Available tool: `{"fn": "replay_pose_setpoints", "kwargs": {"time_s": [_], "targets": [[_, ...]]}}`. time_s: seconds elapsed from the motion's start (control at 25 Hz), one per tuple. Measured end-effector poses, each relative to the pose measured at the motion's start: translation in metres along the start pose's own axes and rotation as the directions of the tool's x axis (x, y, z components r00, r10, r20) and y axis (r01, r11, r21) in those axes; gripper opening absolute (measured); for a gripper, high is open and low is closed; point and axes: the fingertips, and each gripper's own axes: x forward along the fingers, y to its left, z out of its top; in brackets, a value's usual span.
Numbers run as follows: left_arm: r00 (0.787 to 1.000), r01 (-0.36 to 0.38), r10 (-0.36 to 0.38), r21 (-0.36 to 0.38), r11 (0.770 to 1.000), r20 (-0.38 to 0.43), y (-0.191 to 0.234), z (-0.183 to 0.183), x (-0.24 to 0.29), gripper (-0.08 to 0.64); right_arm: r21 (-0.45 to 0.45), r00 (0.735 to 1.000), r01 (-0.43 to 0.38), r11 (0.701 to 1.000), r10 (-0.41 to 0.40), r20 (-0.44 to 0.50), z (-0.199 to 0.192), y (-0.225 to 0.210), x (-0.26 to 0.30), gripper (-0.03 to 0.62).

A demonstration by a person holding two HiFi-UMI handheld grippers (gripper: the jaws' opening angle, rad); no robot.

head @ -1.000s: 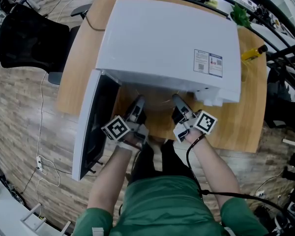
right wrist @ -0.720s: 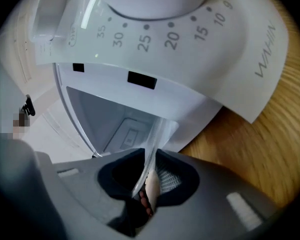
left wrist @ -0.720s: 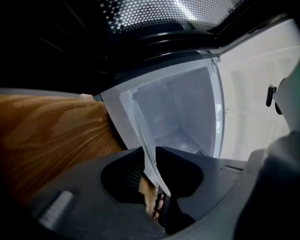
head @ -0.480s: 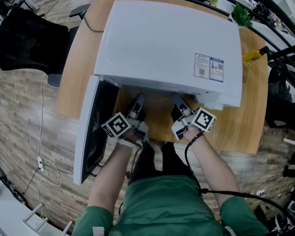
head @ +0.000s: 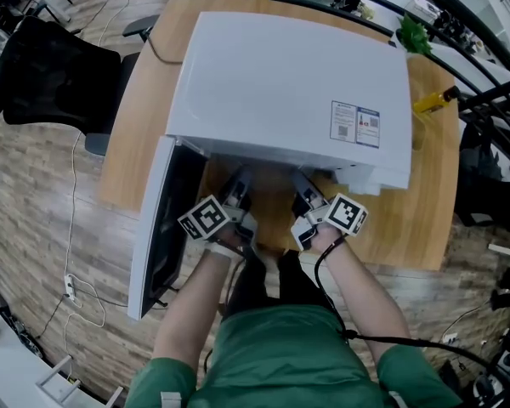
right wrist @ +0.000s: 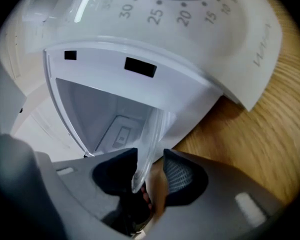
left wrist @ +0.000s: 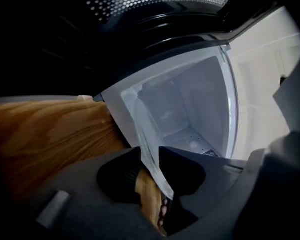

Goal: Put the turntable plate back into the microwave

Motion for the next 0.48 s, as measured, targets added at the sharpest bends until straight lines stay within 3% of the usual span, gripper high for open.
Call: {"fn": "replay_pose_setpoints", "kwargs": {"time_s": [0.2, 0.48], "targets": [[1.000, -0.010, 0.010, -0.029, 1.000, 0.000, -0.001, -0.006, -0.006, 0.176, 0.037, 1.000, 0.018, 0.999, -0.018, 0.000, -0.014, 0.001, -0.013, 0.166], [0.999, -0.036, 0.035, -0.058, 0.998, -0.025, -0.013, -0.023, -0.023, 0.189, 0.056, 0.997, 0.079, 0.995, -0.078, -0.021, -0.038, 0.004, -0.028, 0.162]]}}
